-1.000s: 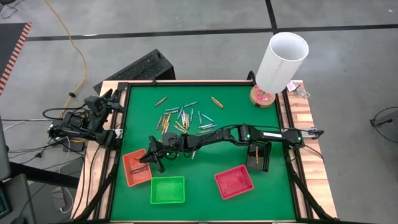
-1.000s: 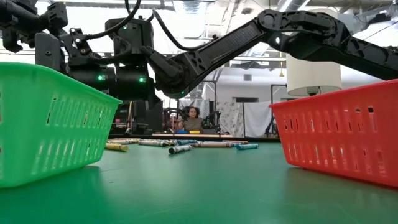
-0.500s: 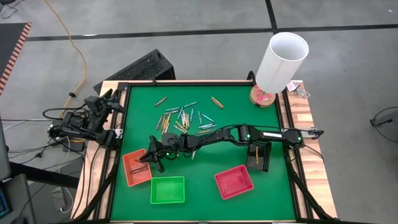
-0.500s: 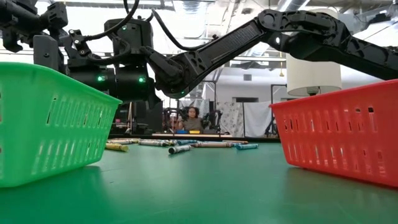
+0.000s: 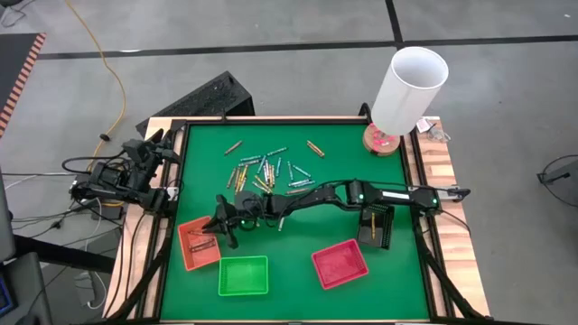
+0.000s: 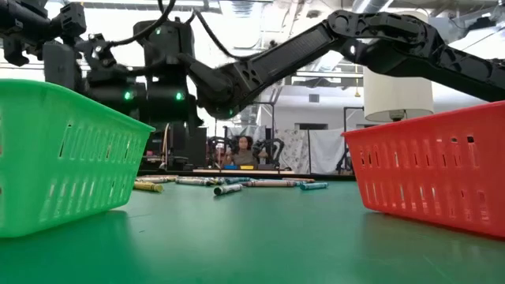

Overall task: Sort crayons
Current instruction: Put the brown crayon into the orange bin

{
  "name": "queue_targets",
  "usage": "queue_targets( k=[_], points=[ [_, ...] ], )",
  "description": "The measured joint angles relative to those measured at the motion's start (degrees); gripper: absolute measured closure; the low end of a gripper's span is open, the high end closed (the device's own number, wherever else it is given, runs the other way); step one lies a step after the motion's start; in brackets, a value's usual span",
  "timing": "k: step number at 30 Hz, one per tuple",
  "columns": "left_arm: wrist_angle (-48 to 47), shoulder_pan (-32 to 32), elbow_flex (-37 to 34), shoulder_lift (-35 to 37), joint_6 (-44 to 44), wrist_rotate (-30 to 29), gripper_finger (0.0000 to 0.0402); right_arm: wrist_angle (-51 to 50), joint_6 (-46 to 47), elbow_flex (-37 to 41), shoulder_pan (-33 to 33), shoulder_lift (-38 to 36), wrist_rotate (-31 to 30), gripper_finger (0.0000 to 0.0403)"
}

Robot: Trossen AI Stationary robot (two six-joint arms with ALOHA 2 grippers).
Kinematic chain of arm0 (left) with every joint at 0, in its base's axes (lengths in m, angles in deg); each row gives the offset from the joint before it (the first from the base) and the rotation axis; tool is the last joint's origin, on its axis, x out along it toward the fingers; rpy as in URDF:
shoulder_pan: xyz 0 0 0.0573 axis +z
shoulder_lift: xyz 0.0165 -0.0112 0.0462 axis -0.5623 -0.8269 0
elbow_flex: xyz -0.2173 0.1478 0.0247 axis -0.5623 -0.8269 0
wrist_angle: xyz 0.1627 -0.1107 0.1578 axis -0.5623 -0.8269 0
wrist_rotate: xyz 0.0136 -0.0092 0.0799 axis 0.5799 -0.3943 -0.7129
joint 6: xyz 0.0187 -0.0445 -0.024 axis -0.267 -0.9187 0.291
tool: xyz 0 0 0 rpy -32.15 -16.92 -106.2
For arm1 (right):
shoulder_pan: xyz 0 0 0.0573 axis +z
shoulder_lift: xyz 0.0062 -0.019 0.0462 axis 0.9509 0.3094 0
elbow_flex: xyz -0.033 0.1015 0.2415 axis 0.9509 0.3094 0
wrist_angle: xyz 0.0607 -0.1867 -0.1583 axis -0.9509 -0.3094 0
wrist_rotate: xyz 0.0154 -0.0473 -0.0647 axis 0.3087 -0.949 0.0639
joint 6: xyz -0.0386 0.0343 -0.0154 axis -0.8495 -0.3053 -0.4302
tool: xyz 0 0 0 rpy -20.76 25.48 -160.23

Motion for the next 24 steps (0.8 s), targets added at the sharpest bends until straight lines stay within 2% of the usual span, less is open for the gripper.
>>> queue_targets(
  k=[4, 13, 18, 20, 24],
  points=[
    [0.0, 0.0, 0.0, 0.0, 0.0, 0.1, 0.0267, -8.0, 0.2, -2.3, -1.7, -2.9, -0.1, 0.0340],
    [0.0, 0.0, 0.0, 0.0, 0.1, 0.1, 0.0267, -33.7, 0.9, -5.0, -5.3, -8.6, -1.3, 0.0340],
    [0.0, 0.0, 0.0, 0.0, 0.1, 0.1, 0.0267, -42.4, 2.7, -4.9, -7.5, -10.3, -10.2, 0.0340],
    [0.0, 0.0, 0.0, 0.0, 0.1, 0.2, 0.0267, -43.1, 4.7, -4.8, -8.2, -10.3, -14.0, 0.0340],
    [0.0, 0.0, 0.0, 0.0, 0.1, 0.1, 0.0267, -42.5, 6.1, -4.8, -9.0, -10.3, -17.6, 0.0340]
  ],
)
